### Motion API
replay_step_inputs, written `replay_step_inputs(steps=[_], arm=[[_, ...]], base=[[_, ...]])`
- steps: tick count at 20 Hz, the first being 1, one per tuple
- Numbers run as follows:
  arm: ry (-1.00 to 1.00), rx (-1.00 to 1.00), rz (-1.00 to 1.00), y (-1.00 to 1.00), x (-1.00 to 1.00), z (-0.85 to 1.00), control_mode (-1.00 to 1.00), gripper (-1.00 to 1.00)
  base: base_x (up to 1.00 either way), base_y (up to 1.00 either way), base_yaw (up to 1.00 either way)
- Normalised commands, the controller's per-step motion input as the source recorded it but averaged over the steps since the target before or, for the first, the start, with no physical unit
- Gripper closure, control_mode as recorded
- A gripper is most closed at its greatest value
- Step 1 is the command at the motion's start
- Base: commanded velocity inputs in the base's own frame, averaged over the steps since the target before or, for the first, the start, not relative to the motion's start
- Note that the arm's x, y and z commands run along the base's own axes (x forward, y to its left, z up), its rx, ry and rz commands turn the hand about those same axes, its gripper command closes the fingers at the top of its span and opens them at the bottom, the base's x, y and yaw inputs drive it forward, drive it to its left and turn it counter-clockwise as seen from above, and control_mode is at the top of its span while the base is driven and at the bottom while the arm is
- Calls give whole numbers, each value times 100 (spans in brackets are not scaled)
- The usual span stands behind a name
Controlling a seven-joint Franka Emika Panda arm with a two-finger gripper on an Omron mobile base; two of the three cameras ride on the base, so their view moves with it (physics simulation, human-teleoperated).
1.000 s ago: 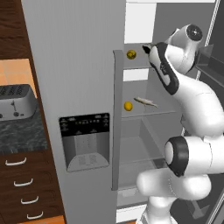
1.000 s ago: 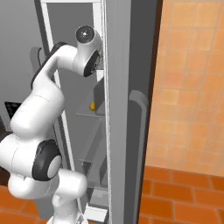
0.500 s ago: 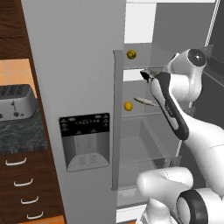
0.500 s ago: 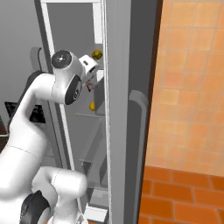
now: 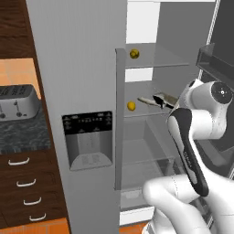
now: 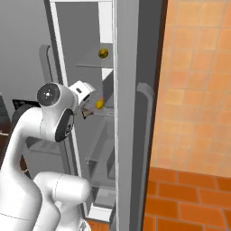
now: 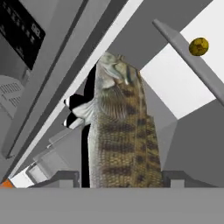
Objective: Place one lemon and one fish in each tupperware on the nearby counter, to pack two identical lunches.
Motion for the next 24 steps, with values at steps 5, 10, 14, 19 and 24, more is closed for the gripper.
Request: replay_step_inputs(steps=[5,10,14,19,24], arm=[[0,0,0,0,0,0,100,100],[0,0,0,0,0,0,100,100],[0,0,0,0,0,0,100,100],[0,0,0,0,0,0,100,100],[0,0,0,0,0,0,100,100]], base=[[-100,46,7],[-73,98,14],[33,100,1],[22,100,23],[26,100,35]])
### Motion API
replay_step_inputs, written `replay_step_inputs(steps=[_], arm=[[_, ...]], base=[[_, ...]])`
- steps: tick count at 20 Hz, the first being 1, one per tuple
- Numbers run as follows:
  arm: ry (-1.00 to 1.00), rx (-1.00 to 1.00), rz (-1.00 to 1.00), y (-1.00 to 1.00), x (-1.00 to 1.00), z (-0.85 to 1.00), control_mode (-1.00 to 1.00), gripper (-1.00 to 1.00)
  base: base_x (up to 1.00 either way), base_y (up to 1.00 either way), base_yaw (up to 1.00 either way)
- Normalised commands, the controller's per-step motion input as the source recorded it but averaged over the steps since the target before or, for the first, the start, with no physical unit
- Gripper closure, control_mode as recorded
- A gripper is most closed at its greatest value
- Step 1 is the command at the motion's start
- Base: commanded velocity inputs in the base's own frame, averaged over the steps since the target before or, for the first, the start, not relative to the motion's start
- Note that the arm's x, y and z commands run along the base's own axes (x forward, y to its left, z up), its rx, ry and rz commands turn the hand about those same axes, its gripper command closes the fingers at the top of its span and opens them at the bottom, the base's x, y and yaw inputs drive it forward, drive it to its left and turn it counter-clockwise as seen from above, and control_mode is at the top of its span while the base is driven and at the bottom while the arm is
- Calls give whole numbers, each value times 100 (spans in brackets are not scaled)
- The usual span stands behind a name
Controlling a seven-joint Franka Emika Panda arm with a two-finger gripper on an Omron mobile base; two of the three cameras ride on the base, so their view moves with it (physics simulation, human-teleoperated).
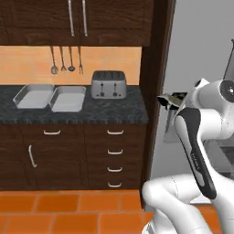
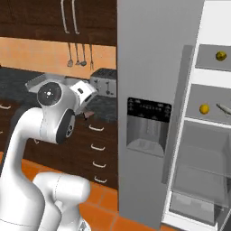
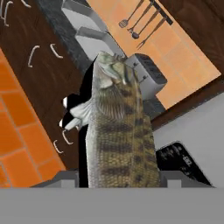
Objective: Place one lemon and one fish in each tupperware on the nearby counter, to pack two identical lunches.
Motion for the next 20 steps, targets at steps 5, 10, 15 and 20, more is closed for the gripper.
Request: replay_step_inputs(steps=[5,10,15,20], arm=[[0,0,0,0,0,0,100,100],[0,0,0,0,0,0,100,100],[0,0,0,0,0,0,100,100],[0,0,0,0,0,0,100,100]], base=[[86,100,7],[100,100,-11],[87,100,-40],[45,85,-45]])
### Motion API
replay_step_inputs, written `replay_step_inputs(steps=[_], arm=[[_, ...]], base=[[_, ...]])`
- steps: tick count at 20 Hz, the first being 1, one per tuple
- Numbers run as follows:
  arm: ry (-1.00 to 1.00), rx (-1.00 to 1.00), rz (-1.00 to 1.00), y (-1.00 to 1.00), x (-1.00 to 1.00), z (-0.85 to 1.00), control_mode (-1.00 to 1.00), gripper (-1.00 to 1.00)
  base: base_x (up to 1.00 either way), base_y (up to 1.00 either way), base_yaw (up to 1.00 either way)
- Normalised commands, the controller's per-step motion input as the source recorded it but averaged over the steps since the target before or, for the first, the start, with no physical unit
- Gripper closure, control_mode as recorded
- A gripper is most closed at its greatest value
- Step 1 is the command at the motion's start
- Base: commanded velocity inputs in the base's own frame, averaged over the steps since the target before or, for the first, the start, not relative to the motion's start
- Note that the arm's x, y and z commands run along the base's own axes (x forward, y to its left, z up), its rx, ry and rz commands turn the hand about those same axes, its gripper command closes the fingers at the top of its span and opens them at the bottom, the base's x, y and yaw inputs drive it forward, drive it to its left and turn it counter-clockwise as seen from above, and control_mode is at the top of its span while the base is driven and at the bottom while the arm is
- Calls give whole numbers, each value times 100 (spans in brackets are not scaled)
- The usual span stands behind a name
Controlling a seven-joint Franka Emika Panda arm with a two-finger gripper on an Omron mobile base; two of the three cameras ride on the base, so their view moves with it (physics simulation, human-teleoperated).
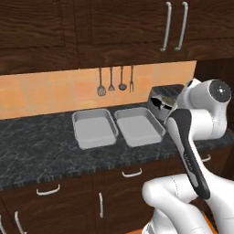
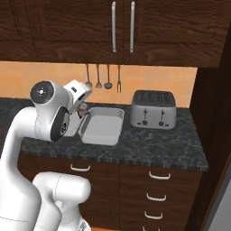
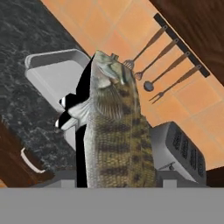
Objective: Place one lemon and one fish in each tupperware on the nearby counter, to pack two identical lunches.
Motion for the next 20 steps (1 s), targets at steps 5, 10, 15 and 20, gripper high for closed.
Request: replay_step_inputs(steps=[5,10,15,20], arm=[[0,-1,-5,-1,8,-9,-100,100],[6,-1,-12,-17,64,-79,-100,100],[24,4,0,5,73,-96,-100,100],[32,18,0,16,98,-69,-100,100]], base=[[23,17,-29],[0,0,0],[0,0,0],[0,0,0]])
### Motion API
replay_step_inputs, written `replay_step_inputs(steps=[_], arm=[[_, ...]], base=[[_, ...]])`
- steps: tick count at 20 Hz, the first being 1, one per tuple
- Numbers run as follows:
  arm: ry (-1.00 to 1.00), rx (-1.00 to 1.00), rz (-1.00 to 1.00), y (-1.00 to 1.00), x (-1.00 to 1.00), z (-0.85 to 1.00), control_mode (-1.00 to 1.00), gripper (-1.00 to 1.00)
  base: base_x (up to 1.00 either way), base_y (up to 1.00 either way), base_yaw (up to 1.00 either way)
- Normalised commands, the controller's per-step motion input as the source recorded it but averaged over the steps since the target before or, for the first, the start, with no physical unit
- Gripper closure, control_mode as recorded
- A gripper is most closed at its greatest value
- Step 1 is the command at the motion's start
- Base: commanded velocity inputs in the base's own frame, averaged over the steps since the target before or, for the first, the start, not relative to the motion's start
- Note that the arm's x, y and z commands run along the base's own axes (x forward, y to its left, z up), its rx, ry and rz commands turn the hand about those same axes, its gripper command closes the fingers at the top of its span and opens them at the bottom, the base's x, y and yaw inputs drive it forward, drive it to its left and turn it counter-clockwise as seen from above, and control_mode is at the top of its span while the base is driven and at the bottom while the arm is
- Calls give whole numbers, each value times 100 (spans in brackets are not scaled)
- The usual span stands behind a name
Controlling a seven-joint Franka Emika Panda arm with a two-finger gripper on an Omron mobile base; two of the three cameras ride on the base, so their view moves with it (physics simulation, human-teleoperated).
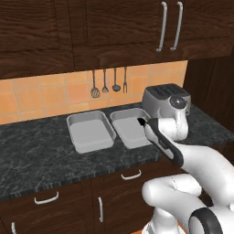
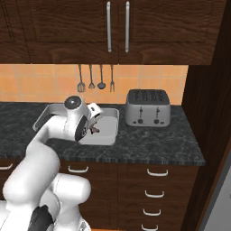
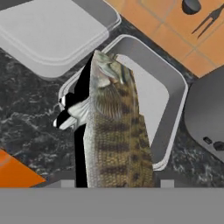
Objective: Place one lemon and one fish in each tupperware on the nearby counter, to pack two identical lunches.
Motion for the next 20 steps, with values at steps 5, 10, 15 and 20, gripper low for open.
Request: replay_step_inputs(steps=[5,10,15,20], arm=[[5,6,-2,6,96,-17,-100,100],[0,0,-5,0,67,-13,-100,100],[0,-2,-4,0,24,-48,-100,100],[0,-4,-1,0,17,-68,-100,100]], base=[[0,0,0],[0,0,0],[0,0,0],[0,0,0]])
